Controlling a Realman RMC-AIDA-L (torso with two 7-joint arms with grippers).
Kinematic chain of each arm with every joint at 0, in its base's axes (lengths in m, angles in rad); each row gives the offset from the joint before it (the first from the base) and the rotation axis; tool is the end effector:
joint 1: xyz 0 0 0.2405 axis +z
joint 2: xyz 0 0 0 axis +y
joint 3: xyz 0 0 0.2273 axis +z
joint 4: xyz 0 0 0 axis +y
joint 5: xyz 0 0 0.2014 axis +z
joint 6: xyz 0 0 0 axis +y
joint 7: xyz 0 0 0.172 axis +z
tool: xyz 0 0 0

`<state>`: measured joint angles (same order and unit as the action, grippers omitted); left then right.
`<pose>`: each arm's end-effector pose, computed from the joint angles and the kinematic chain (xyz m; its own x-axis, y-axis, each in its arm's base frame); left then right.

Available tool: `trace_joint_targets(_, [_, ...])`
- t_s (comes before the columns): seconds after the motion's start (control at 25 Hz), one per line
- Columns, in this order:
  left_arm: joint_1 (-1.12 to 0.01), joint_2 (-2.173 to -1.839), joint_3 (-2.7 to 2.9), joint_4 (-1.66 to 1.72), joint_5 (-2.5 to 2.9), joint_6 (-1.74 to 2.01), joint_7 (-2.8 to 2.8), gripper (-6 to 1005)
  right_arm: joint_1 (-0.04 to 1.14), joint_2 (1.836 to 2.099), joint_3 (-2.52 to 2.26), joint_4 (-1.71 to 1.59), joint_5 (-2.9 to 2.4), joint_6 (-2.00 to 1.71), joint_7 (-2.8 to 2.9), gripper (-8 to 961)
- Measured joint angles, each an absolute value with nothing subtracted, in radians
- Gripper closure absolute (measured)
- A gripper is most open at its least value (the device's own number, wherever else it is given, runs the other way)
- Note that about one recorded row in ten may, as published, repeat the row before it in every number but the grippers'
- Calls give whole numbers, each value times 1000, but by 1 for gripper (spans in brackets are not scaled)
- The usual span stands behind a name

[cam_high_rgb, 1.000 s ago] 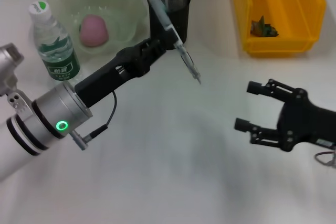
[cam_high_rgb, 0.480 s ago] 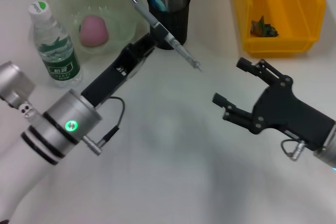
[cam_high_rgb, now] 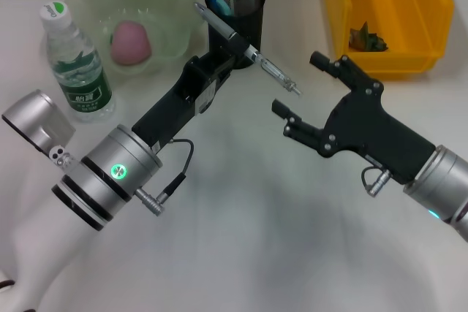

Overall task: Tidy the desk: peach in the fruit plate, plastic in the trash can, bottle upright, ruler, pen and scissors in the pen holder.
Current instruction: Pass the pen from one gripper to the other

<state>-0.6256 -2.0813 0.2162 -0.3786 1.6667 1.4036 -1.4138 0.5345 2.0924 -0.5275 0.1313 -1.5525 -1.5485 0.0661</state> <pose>-0.1706 0.3002 -0.0890 -0.3288 0.6389 0.6954 0.7300 -0.2952 0.6164 0.2062 0.2808 -0.0672 0.7228 0.2918 -0.6265 -0.2711 -0.7141 -0.6454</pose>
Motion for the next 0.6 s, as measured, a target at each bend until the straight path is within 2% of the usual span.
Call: trace_joint_targets(0.6, [-618, -2082, 147, -399, 1713, 1374, -1419, 860, 577, 2092, -518, 140, -1553, -1520, 49, 178])
